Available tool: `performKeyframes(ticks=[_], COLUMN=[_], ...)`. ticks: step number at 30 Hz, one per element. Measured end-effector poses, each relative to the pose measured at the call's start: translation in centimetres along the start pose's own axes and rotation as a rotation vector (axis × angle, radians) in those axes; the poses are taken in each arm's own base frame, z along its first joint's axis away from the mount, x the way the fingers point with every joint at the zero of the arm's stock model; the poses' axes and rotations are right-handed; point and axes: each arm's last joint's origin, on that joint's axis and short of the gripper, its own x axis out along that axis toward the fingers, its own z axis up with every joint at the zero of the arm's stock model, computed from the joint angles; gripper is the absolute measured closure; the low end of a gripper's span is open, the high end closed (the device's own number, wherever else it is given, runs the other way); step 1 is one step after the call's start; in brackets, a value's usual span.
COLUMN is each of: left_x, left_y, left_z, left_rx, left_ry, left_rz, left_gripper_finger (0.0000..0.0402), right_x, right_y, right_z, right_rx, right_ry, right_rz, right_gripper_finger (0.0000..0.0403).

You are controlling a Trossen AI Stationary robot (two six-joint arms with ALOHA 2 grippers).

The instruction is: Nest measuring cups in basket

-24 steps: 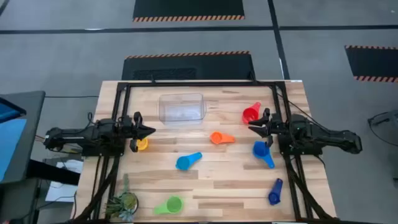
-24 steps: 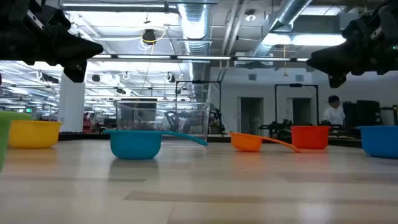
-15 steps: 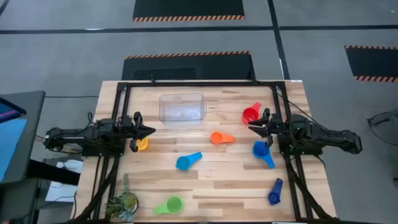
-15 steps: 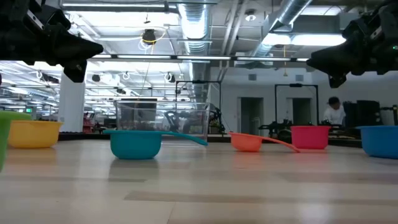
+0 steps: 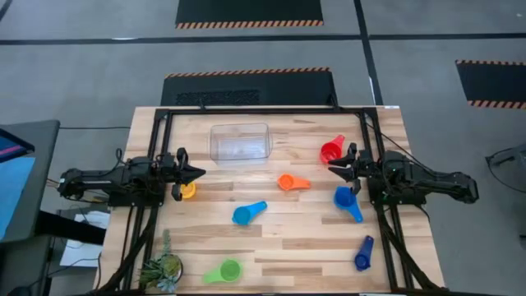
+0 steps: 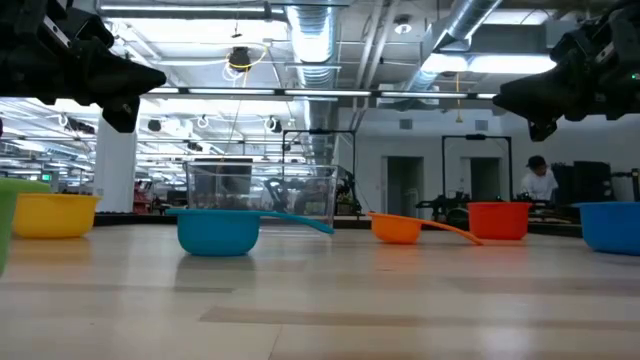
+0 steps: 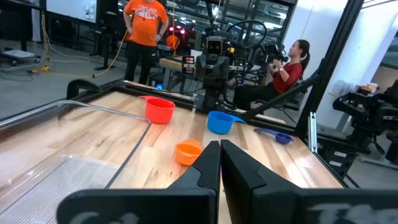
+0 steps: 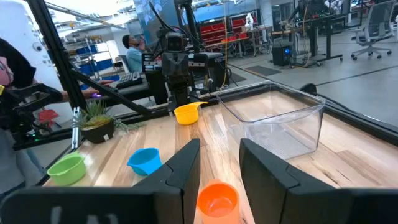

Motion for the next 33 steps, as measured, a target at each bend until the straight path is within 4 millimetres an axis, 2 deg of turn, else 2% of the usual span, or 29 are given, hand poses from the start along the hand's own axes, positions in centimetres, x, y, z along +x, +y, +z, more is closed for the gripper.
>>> performKeyframes(ticks=[33], left_x=[0.0], left_y=[0.0], left_z=[0.03], left_rx=[0.031], left_ry=[-0.004], left_rz=[0.0], left_gripper_finger=[0.0401], right_x=[0.0], right_y=[0.0], right_z=[0.01], right_rx=[0.0], right_ry=[0.0], right_rz=[0.0], right_gripper_finger=[0.0266])
